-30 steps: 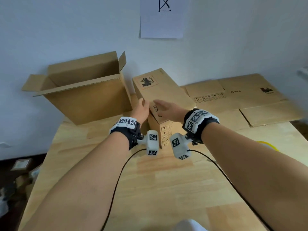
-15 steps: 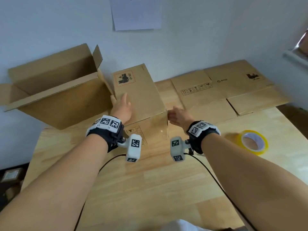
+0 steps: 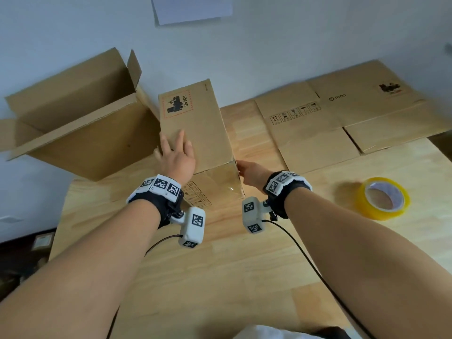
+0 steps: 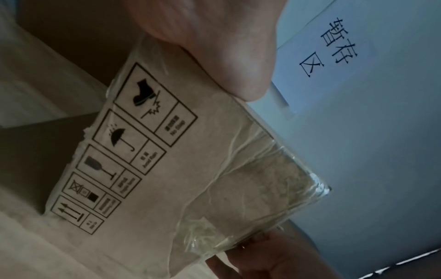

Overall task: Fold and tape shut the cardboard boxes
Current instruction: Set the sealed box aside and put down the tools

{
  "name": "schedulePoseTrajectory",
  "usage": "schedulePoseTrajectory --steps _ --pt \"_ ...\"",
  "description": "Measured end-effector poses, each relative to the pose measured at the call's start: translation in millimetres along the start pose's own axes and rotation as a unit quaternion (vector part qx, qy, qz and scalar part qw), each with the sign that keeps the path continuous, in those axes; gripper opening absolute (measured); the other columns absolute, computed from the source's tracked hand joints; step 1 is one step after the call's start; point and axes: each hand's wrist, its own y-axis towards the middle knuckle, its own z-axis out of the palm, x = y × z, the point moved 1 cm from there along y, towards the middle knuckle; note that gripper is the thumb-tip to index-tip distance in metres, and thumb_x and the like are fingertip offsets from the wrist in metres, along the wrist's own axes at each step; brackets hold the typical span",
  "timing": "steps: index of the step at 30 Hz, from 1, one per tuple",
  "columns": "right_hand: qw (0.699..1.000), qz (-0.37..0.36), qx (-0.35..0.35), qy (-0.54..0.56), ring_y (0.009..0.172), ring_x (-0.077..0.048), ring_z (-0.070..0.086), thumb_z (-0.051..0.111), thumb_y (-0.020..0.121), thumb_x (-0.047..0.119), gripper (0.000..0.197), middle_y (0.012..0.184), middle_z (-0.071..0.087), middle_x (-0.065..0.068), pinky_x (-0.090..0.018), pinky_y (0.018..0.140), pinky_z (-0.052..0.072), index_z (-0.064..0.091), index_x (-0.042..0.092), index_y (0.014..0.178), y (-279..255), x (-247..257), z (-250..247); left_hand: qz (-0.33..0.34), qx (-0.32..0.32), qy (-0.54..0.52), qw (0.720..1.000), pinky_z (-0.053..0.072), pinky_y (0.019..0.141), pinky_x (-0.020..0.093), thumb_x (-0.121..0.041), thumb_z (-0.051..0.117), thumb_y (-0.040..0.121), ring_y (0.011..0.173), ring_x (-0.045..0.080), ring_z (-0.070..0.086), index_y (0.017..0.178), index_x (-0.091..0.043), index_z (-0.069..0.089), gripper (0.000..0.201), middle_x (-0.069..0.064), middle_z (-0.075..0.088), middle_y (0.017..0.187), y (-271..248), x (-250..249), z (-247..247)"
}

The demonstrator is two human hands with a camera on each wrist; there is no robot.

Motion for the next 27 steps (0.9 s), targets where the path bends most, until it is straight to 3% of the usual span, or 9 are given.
schedulePoseTrajectory --steps 2,4,7,10,13,15,18,21,27 --pt "0.999 -0.011 0.021 -0.039 0.122 -0.028 0.051 0.027 0.078 -0.020 0.071 0.133 0.054 -0.009 -0.041 0.101 0.045 0.045 0.016 0.137 8.8 -2.2 -0.6 -0.007 -0.004 -0.002 1.000 0.019 0.113 0.052 -0.047 0.015 0.101 0.142 0.038 0.010 0.149 -0.043 0.014 0.048 0.003 -0.003 0.160 -0.8 -0.5 -0.5" --pt "0.997 -0.021 0.034 -0.070 0.126 -0.028 0.048 0.032 0.080 -0.013 0.069 0.137 0.051 -0.007 -0.047 0.103 0.042 0.042 0.022 0.138 18.5 -5.4 -2.6 -0.009 -0.004 -0.011 1.000 0.016 0.114 0.050 -0.046 0.015 0.101 0.142 0.038 0.009 0.149 -0.043 0.014 0.048 0.004 -0.004 0.160 -1.6 -2.7 -0.6" --pt "0.994 -0.012 0.014 -0.104 0.132 -0.028 0.042 0.040 0.090 -0.001 0.063 0.145 0.043 -0.004 -0.038 0.108 0.036 0.033 0.026 0.146 19.7 -5.8 -2.5 -0.018 -0.003 -0.016 1.000 0.018 0.114 0.051 -0.046 0.016 0.101 0.143 0.037 0.009 0.149 -0.043 0.014 0.048 0.001 -0.004 0.160 -2.2 -5.6 -0.4" --pt "0.993 -0.004 -0.028 -0.115 0.128 -0.027 0.046 0.041 0.094 0.006 0.063 0.145 0.043 -0.004 -0.030 0.095 0.041 0.025 0.032 0.149 13.0 -12.5 2.6 -0.016 -0.006 -0.019 1.000 0.018 0.114 0.052 -0.046 0.018 0.101 0.142 0.038 0.009 0.149 -0.043 0.016 0.048 0.002 -0.003 0.160 -1.5 -7.3 -1.4" --pt "0.991 -0.030 -0.031 -0.129 0.117 -0.022 0.055 0.053 0.089 0.005 0.077 0.136 0.053 -0.004 -0.032 0.087 0.052 0.017 0.037 0.150 6.9 -25.8 10.3 -0.013 -0.005 -0.024 1.000 0.016 0.114 0.052 -0.046 0.018 0.101 0.141 0.039 0.010 0.149 -0.041 0.016 0.048 0.004 -0.003 0.160 -1.2 -7.2 -1.2" --pt "0.983 -0.061 -0.047 -0.166 0.117 -0.020 0.056 0.063 0.088 0.016 0.079 0.134 0.055 -0.004 -0.029 0.086 0.049 0.017 0.032 0.150 3.6 -30.0 10.6 -0.011 -0.004 -0.023 1.000 0.015 0.115 0.051 -0.046 0.018 0.101 0.141 0.039 0.010 0.149 -0.041 0.015 0.048 0.004 -0.004 0.160 -0.7 -5.5 0.3" --pt "0.961 -0.097 -0.079 -0.245 0.113 -0.022 0.058 0.065 0.087 0.029 0.075 0.129 0.059 -0.006 -0.024 0.082 0.041 0.023 0.024 0.149 -2.1 -23.8 5.7 -0.013 -0.001 -0.014 1.000 0.016 0.115 0.053 -0.048 0.017 0.101 0.142 0.039 0.009 0.149 -0.042 0.014 0.049 0.004 -0.004 0.160 0.3 -2.0 1.5" --pt "0.946 -0.098 -0.083 -0.297 0.103 -0.028 0.061 0.066 0.087 0.031 0.066 0.120 0.062 -0.011 -0.031 0.081 0.048 0.034 0.016 0.142 -6.5 -15.9 6.0 -0.012 0.000 -0.016 1.000 0.016 0.114 0.054 -0.050 0.016 0.100 0.142 0.039 0.008 0.148 -0.044 0.013 0.049 0.002 -0.005 0.160 3.9 -0.7 3.5" --pt "0.960 -0.074 -0.139 -0.231 0.092 -0.032 0.061 0.072 0.080 0.035 0.070 0.104 0.064 -0.015 -0.032 0.070 0.047 0.035 0.008 0.133 -2.4 -17.2 24.5 -0.013 -0.003 -0.018 1.000 0.015 0.115 0.053 -0.052 0.016 0.099 0.142 0.039 0.008 0.148 -0.045 0.012 0.050 0.002 -0.006 0.160 7.1 1.3 7.3"
